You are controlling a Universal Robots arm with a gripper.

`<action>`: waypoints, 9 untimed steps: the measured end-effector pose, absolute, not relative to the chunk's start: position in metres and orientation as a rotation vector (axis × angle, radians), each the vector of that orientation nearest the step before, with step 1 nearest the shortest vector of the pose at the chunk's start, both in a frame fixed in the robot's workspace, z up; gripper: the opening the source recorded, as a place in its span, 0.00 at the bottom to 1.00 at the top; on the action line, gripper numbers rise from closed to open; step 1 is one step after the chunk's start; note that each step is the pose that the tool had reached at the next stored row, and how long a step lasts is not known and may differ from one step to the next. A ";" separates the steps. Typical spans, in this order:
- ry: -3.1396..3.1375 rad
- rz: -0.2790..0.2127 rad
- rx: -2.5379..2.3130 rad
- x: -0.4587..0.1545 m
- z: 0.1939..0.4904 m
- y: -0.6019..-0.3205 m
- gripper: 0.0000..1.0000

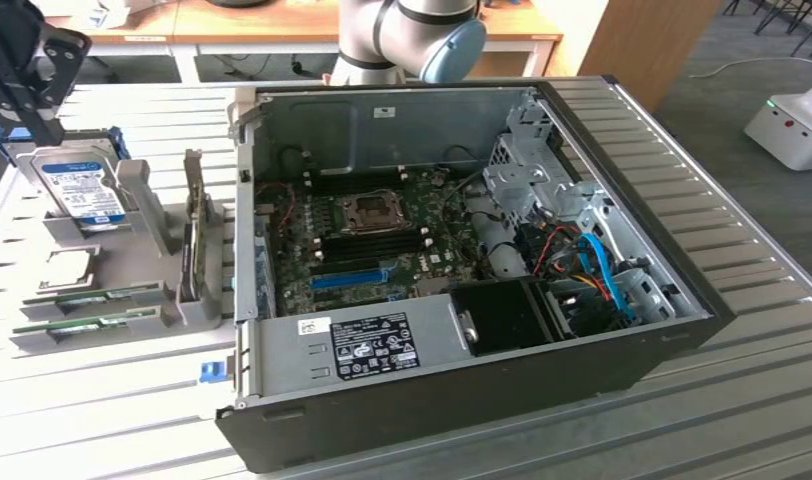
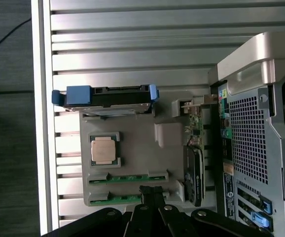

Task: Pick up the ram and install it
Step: 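Reach for the ram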

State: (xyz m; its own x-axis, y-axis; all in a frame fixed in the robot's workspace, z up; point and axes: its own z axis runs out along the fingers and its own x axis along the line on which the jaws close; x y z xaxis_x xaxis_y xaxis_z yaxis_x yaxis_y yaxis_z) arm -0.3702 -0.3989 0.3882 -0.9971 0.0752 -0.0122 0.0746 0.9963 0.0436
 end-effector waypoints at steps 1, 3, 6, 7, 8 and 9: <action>3.125 0.068 0.117 -0.372 0.388 -0.399 0.11; 3.125 0.068 0.117 -0.376 0.388 -0.399 0.11; 3.127 0.067 0.118 -0.380 0.388 -0.399 0.11; 3.127 0.067 0.117 -0.380 0.388 -0.399 0.11; 3.127 0.067 0.117 -0.380 0.388 -0.399 0.11; 3.127 0.067 0.118 -0.380 0.388 -0.399 0.11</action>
